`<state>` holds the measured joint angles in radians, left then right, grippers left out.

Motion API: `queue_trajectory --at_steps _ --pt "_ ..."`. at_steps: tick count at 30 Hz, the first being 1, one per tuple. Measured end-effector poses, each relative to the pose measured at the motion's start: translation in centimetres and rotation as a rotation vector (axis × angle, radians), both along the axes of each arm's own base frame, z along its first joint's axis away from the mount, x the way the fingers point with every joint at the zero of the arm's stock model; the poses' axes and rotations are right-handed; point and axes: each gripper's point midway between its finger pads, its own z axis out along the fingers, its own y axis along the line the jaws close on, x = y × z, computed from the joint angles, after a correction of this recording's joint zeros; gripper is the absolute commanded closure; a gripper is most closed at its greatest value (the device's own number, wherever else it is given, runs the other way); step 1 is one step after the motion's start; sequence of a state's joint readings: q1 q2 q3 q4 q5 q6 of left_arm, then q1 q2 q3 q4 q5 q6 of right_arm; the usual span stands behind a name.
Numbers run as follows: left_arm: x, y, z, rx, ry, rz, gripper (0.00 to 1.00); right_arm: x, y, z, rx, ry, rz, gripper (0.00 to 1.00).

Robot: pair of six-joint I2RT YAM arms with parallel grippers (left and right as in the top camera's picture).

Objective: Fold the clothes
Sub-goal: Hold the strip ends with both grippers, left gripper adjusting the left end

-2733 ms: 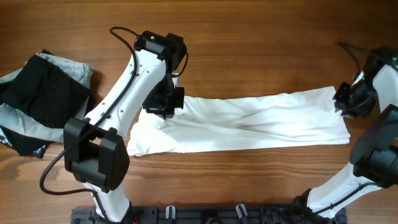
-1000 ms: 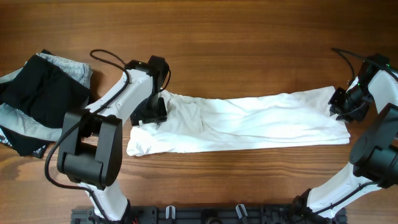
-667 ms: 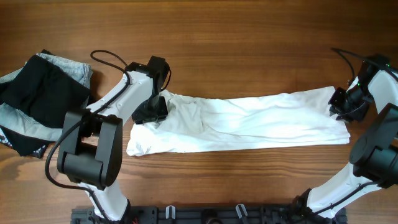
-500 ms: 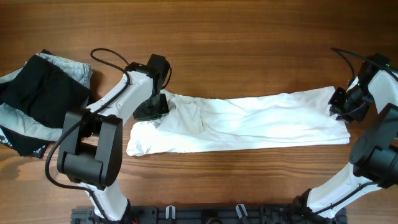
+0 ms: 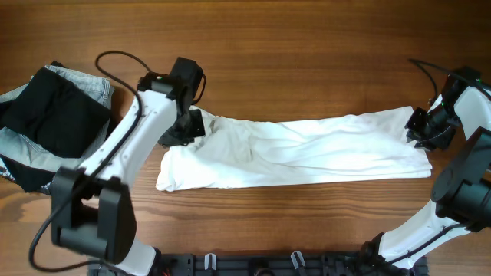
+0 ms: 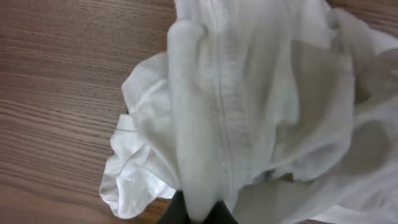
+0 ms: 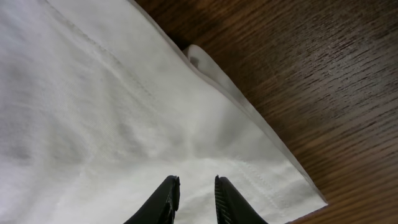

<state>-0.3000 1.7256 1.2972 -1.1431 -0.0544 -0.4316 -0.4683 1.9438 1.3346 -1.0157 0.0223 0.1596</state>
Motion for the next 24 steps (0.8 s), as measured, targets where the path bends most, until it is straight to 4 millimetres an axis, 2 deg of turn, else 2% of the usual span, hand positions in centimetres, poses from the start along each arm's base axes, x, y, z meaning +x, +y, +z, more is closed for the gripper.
queue_trajectory --at_steps 1,3,6,11,19,24 --pt "-0.1 0.0 0.3 -0.001 -0.002 0.000 0.96 0.0 0.0 0.0 0.000 0.000 0.000 0.76" --pt "-0.6 0.2 0.4 0.005 0.019 0.000 0.85 0.0 0.0 0.0 0.000 0.000 0.000 0.76" --pt "-1.2 0.3 0.4 0.010 0.043 -0.003 0.83 0.0 0.0 0.0 0.000 -0.001 0.000 0.76" --pt "-0.5 0.1 0.3 0.000 0.012 -0.003 0.83 0.0 0.0 0.0 0.000 0.000 0.000 0.76" --pt "-0.4 0.1 0.3 -0.001 0.010 -0.003 0.72 0.0 0.0 0.0 0.000 0.000 0.000 0.75" --pt "0.3 -0.1 -1.4 -0.011 -0.032 -0.003 0.69 0.0 0.0 0.0 0.000 0.000 0.000 0.76"
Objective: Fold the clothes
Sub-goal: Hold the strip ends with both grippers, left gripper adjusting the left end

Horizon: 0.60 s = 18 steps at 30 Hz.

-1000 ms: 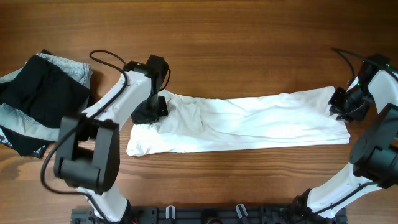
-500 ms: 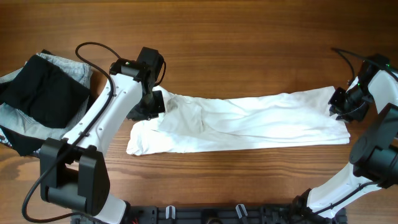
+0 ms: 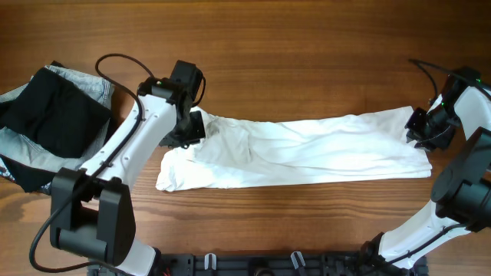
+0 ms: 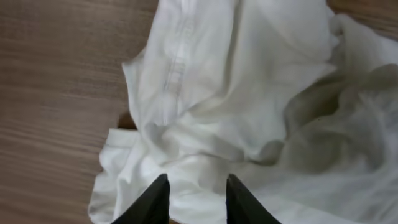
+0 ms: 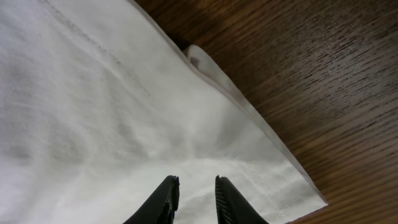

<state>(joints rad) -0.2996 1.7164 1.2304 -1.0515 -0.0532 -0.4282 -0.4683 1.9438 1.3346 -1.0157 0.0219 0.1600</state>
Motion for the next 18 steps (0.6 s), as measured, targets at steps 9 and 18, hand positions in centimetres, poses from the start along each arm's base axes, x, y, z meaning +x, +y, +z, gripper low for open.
queue_trajectory --at_steps 9,18 --pt "0.0 1.4 -2.8 0.046 -0.037 0.015 0.69 0.0 0.0 0.0 0.000 0.000 0.000 0.75" --pt "0.7 3.6 -2.6 0.102 -0.058 0.060 0.69 0.0 0.0 0.0 0.003 -0.001 0.000 0.75"
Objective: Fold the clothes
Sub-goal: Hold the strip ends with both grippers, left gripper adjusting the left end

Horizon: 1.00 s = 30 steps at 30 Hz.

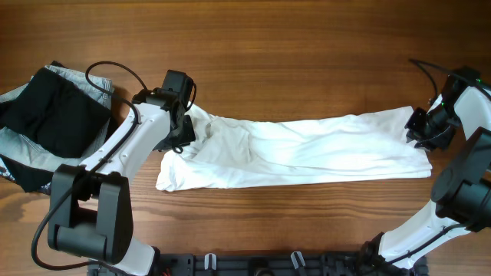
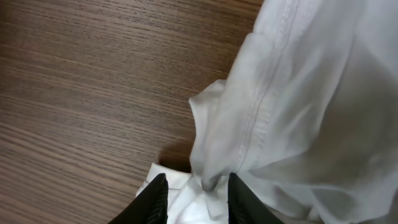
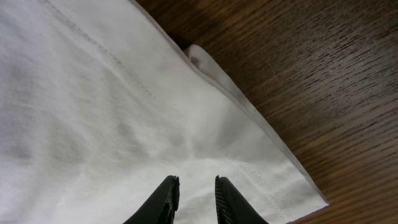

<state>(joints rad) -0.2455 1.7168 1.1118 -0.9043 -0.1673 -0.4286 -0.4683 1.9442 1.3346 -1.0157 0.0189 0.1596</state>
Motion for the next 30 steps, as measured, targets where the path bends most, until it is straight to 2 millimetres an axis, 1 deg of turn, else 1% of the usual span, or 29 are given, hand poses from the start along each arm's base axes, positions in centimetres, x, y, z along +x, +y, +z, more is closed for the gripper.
queue_trajectory --at_steps 5,7,10,12,25,30 --pt "0.5 -0.6 -0.2 -0.034 -0.021 -0.001 0.70 0.0 0.0 0.0 0.000 -0.001 0.000 0.76" --pt "0.1 -0.7 -0.6 -0.040 -0.011 0.001 0.71 0.0 0.0 0.0 0.000 0.000 0.000 0.76" --pt "-0.7 -0.6 -1.2 -0.040 0.013 0.002 0.76 0.0 0.0 0.0 0.000 -0.001 0.000 0.75" --pt "-0.9 -0.6 -1.4 -0.041 0.018 0.005 0.78 0.0 0.0 0.0 0.000 -0.001 0.000 0.75" --pt "-0.1 -0.8 -1.3 -0.052 -0.014 0.004 0.78 0.0 0.0 0.0 0.000 0.000 0.000 0.75" --pt "0.3 -1.6 -1.4 -0.097 -0.027 0.000 0.79 0.0 0.0 0.0 0.000 -0.001 0.000 0.75"
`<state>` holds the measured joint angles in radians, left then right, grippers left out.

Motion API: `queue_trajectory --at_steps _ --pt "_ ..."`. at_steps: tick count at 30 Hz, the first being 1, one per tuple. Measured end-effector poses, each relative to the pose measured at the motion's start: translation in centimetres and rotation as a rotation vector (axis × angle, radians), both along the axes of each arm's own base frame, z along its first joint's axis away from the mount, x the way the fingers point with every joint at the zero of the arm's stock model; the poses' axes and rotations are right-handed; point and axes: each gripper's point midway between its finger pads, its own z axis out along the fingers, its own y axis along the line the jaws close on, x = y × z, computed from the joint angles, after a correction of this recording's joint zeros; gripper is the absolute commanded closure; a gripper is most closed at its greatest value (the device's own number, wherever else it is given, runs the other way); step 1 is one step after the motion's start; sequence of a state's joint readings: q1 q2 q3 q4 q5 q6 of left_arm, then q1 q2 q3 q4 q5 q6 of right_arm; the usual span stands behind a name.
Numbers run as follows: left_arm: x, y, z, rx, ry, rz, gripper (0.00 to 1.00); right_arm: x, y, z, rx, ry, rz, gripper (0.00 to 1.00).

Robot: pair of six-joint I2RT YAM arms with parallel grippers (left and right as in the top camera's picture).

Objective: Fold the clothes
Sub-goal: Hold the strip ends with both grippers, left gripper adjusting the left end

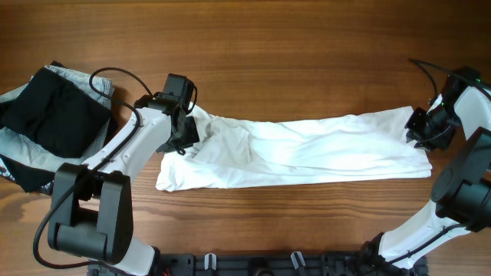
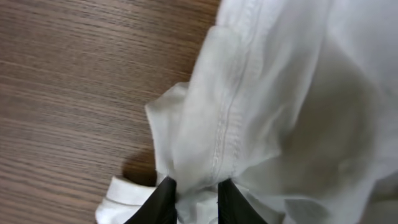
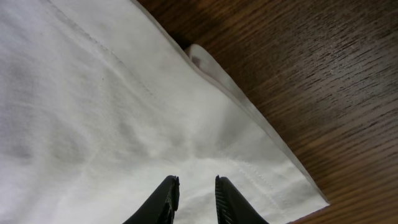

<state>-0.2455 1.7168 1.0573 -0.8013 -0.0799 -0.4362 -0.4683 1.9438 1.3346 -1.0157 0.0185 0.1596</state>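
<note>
A long white garment (image 1: pixel 307 149) lies stretched across the middle of the wooden table. My left gripper (image 1: pixel 186 136) sits at its upper left corner. In the left wrist view the gripper (image 2: pixel 193 200) is shut on a bunched fold with a stitched seam (image 2: pixel 227 118) rising from between the fingers. My right gripper (image 1: pixel 419 127) is at the garment's right end. In the right wrist view that gripper (image 3: pixel 197 199) stands narrow over the flat white cloth (image 3: pixel 93 93), with cloth pinched between the fingers near the hemmed edge (image 3: pixel 249 112).
A pile of dark and grey clothes (image 1: pixel 46 126) lies at the table's left edge. Bare wood (image 1: pixel 291 61) runs behind and in front of the garment. Black cables trail from both arms.
My left gripper's fingers have come closer together around the seamed fold at the garment's left corner. The gripper has shifted slightly right. The right gripper and the right end of the garment are unchanged.
First my left gripper was shut on a ridge of the garment's left end. Then it was open over the crumpled cloth, then open at the corner's edge near the wood. Now it pinches the seamed fold there. The right gripper stayed at the right end throughout.
</note>
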Motion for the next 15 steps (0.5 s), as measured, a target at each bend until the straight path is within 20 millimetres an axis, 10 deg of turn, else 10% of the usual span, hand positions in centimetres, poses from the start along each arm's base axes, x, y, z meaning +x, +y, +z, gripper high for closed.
queue_trajectory --at_steps 4,15 --pt "0.05 -0.37 -0.01 -0.022 -0.001 0.003 0.96 -0.01 0.00 0.00 0.000 0.000 0.000 0.75" --pt "-0.22 -0.46 -0.01 -0.029 0.010 0.008 0.90 -0.01 0.00 0.00 0.000 0.000 0.000 0.75"
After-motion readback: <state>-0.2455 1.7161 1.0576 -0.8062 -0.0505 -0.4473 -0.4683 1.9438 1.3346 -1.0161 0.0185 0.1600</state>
